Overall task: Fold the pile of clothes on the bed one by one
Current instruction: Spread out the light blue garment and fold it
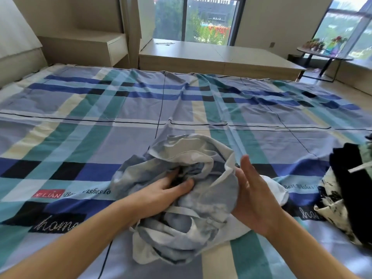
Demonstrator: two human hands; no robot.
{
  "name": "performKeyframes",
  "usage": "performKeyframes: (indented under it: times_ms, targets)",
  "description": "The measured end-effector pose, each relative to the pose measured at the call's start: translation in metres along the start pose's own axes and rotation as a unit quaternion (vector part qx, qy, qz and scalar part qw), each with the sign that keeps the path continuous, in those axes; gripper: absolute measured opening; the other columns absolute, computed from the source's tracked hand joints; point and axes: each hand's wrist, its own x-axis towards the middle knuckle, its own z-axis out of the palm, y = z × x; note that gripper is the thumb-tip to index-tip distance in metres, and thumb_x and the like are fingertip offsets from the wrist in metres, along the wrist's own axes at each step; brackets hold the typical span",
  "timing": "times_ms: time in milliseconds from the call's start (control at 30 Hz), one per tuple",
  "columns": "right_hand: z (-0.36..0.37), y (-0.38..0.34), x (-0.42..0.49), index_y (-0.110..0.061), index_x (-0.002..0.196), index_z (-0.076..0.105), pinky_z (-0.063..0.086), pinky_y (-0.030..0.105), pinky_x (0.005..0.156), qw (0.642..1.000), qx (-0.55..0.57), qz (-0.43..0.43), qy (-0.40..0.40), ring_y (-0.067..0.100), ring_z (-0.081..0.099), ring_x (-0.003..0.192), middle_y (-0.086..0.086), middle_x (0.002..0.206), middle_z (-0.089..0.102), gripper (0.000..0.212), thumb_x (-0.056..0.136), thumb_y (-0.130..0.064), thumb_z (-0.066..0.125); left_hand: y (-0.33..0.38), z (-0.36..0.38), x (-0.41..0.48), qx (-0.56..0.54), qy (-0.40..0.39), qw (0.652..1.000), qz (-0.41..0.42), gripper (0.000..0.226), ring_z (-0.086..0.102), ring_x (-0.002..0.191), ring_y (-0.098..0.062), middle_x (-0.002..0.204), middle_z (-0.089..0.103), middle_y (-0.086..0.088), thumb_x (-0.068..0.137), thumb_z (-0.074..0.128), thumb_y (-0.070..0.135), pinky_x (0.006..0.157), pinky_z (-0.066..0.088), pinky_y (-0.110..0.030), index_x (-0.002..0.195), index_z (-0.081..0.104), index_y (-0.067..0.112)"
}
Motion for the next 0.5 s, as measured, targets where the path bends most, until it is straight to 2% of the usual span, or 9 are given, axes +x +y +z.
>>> performKeyframes:
  times_ms: [33,100,167,233,267,333,367,433,500]
  targets:
    - [-0.002,-0.003,-0.001,-0.009,0.143,0.052,0.039,0.052,0.113,0.999,-0.036,-0.007,0.017,0.038,0.050,0.134,0.023,0.143,0.054,0.085,0.079,-0.061,0.072,-0.002,0.001,0.002,0.040,-0.005,0.999,-0.007,0.074,0.047,0.127,0.002,0.138,0.050,0.027,0.079,0.050,0.073,0.104,0.032,-0.015,0.146,0.045,0.042]
    - [-0.006,-0.005,-0.001,-0.008,0.133,0.061,0.049,0.050,0.103,0.991,-0.104,-0.022,0.086,0.037,0.060,0.122,0.024,0.132,0.062,0.079,0.071,-0.052,0.084,-0.002,0.003,0.003,0.064,-0.028,0.997,-0.024,0.065,0.060,0.109,0.003,0.121,0.064,0.024,0.079,0.050,0.076,0.098,0.043,-0.016,0.131,0.061,0.038]
    - [-0.013,-0.004,0.000,0.000,0.119,0.066,0.059,0.038,0.083,0.974,-0.161,-0.044,0.152,0.035,0.069,0.102,0.024,0.115,0.070,0.054,0.075,-0.025,0.085,-0.001,0.002,0.005,0.044,-0.035,0.998,-0.026,0.064,0.070,0.085,-0.005,0.092,0.076,0.012,0.075,0.052,0.081,0.083,0.055,-0.022,0.100,0.074,0.027]
    - [-0.020,-0.007,0.001,0.005,0.105,0.067,0.059,0.029,0.069,0.951,-0.209,-0.062,0.220,0.029,0.070,0.083,0.020,0.095,0.074,0.024,0.082,0.001,0.071,0.000,-0.004,0.008,0.024,-0.026,0.999,0.001,0.062,0.065,0.066,-0.013,0.070,0.069,0.004,0.076,0.060,0.080,0.064,0.051,-0.026,0.077,0.072,0.019]
    - [-0.023,-0.010,0.000,0.003,0.097,0.068,0.058,0.027,0.063,0.939,-0.226,-0.069,0.250,0.024,0.070,0.075,0.016,0.086,0.074,0.016,0.083,0.009,0.064,0.003,-0.009,0.009,0.001,-0.012,1.000,0.019,0.052,0.066,0.066,-0.013,0.071,0.071,0.003,0.078,0.068,0.071,0.064,0.050,-0.025,0.077,0.074,0.019]
    - [-0.031,-0.021,0.000,-0.003,0.088,0.069,0.057,0.025,0.056,0.923,-0.239,-0.080,0.292,0.019,0.068,0.063,0.010,0.075,0.073,0.022,0.084,0.015,0.057,0.005,-0.031,0.013,-0.052,0.037,0.997,0.054,0.024,0.072,0.075,-0.014,0.083,0.077,0.000,0.080,0.082,0.040,0.067,0.055,-0.023,0.088,0.079,0.018]
    - [-0.036,-0.026,-0.001,-0.004,0.087,0.068,0.057,0.025,0.054,0.919,-0.235,-0.085,0.306,0.018,0.068,0.060,0.010,0.073,0.073,0.023,0.084,0.016,0.056,0.009,-0.044,0.013,-0.084,0.061,0.992,0.071,0.021,0.072,0.074,-0.016,0.084,0.078,-0.004,0.075,0.087,0.027,0.066,0.056,-0.022,0.089,0.079,0.014]
    - [-0.046,-0.038,-0.002,-0.003,0.090,0.068,0.058,0.026,0.053,0.910,-0.232,-0.096,0.330,0.019,0.067,0.057,0.010,0.071,0.072,0.024,0.083,0.016,0.055,0.016,-0.075,0.010,-0.116,0.122,0.980,0.109,0.016,0.069,0.064,-0.015,0.077,0.076,-0.006,0.071,0.083,0.013,0.058,0.055,-0.019,0.086,0.078,0.008]
    - [-0.057,-0.051,-0.006,-0.004,0.090,0.066,0.058,0.026,0.052,0.895,-0.231,-0.118,0.362,0.020,0.066,0.055,0.008,0.068,0.071,0.026,0.082,0.018,0.053,0.021,-0.106,0.001,-0.124,0.217,0.961,0.114,0.007,0.063,0.055,-0.008,0.065,0.070,0.002,0.078,0.073,0.004,0.051,0.051,-0.015,0.079,0.074,0.010]
